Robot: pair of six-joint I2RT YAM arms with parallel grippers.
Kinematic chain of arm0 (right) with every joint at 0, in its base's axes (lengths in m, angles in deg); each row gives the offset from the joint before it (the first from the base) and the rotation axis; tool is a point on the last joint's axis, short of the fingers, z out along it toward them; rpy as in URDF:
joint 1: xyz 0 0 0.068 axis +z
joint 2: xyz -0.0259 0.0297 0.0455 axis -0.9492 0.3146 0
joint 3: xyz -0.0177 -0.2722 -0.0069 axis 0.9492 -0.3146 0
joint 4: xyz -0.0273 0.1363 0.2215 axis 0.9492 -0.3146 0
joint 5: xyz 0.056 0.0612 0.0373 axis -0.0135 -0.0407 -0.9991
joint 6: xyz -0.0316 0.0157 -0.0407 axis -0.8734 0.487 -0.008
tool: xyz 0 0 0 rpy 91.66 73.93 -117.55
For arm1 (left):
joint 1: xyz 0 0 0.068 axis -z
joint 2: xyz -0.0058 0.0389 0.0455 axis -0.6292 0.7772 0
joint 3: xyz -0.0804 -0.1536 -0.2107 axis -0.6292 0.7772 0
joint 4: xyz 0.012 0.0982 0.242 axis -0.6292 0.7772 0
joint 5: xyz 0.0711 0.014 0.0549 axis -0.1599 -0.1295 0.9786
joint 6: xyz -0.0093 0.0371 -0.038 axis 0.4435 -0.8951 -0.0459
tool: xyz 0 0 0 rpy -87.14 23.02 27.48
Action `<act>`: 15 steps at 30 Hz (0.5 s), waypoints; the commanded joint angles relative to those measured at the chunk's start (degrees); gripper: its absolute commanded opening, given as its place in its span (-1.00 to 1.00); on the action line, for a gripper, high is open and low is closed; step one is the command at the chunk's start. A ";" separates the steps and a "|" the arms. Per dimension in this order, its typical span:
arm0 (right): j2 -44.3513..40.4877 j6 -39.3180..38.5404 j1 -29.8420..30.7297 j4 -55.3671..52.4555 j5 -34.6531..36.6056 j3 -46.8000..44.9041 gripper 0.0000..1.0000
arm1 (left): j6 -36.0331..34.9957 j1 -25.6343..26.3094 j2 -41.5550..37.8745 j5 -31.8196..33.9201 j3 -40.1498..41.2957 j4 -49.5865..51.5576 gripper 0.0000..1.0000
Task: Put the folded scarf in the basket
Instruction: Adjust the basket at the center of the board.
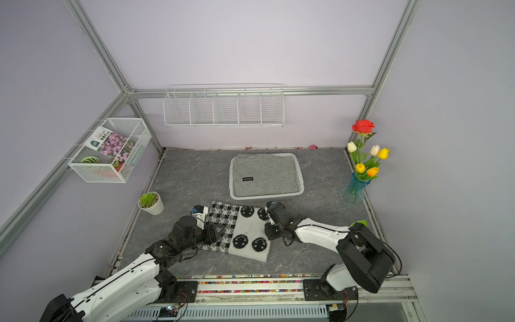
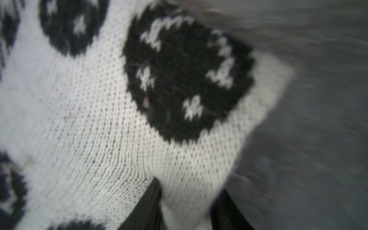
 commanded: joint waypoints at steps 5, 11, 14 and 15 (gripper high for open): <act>-7.79 3.50 -6.57 -2.04 -0.55 -4.75 0.10 | -2.40 0.61 5.06 4.58 -2.31 -5.09 0.13; -11.95 3.43 -6.79 -3.22 0.86 -5.52 0.21 | -2.94 0.60 15.13 2.01 -4.86 -11.62 0.17; -12.88 4.24 -7.41 -3.05 0.09 -6.21 0.27 | -2.16 0.61 18.52 5.41 -7.14 -8.91 0.21; -12.51 4.73 -7.85 -2.37 -0.99 -6.66 0.29 | -2.53 0.61 19.58 5.82 -7.73 -8.21 0.21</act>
